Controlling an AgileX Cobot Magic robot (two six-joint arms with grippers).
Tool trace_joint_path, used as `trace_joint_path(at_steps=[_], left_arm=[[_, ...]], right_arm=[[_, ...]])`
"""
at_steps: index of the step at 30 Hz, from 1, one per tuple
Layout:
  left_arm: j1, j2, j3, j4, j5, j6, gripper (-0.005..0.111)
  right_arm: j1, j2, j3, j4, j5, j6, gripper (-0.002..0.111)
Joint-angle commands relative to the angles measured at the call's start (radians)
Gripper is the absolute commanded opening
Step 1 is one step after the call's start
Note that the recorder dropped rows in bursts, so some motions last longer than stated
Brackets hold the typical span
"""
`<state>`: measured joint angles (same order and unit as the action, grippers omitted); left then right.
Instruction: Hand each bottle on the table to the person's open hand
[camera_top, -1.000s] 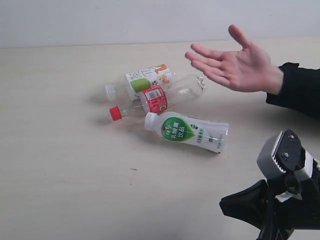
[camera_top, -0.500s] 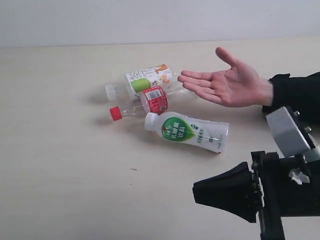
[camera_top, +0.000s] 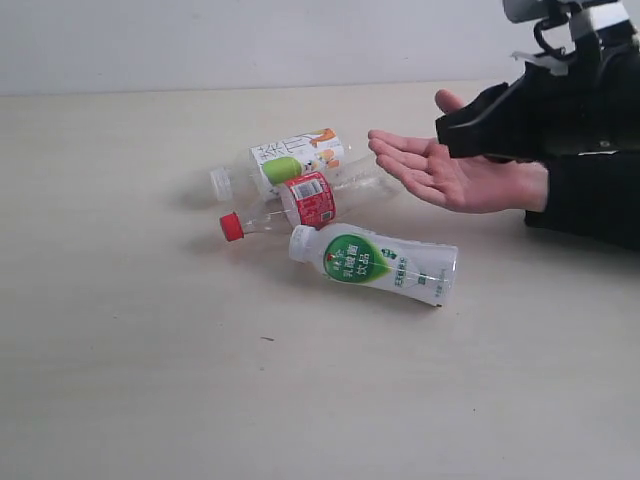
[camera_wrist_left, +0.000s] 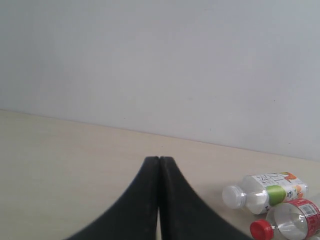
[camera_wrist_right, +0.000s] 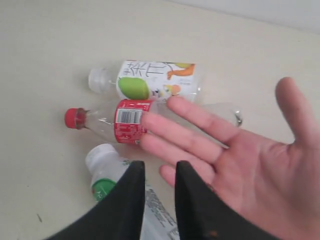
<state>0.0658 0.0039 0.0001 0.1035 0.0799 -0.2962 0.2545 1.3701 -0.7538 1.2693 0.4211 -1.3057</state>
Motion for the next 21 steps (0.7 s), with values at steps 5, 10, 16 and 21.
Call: trace_joint_path(at_steps=[5, 10, 16, 21], left_arm=[[0.004, -0.004, 0.0, -0.006, -0.002, 0.005, 0.001], [0.004, -0.004, 0.0, -0.006, -0.002, 0.005, 0.001], [0.004, -0.004, 0.0, -0.006, -0.002, 0.005, 0.001], [0.004, -0.004, 0.0, -0.006, -0.002, 0.005, 0.001]], right_arm=[[0.001, 0.026, -0.282, -1.029, 0.269, 0.942, 0.042], [0.001, 0.113, -0.414, -1.163, 0.556, 0.99, 0.055], [0.001, 0.194, -0.442, -1.057, 0.631, 0.834, 0.069], [0.055, 0.254, -0.442, -1.003, 0.631, 0.724, 0.072]])
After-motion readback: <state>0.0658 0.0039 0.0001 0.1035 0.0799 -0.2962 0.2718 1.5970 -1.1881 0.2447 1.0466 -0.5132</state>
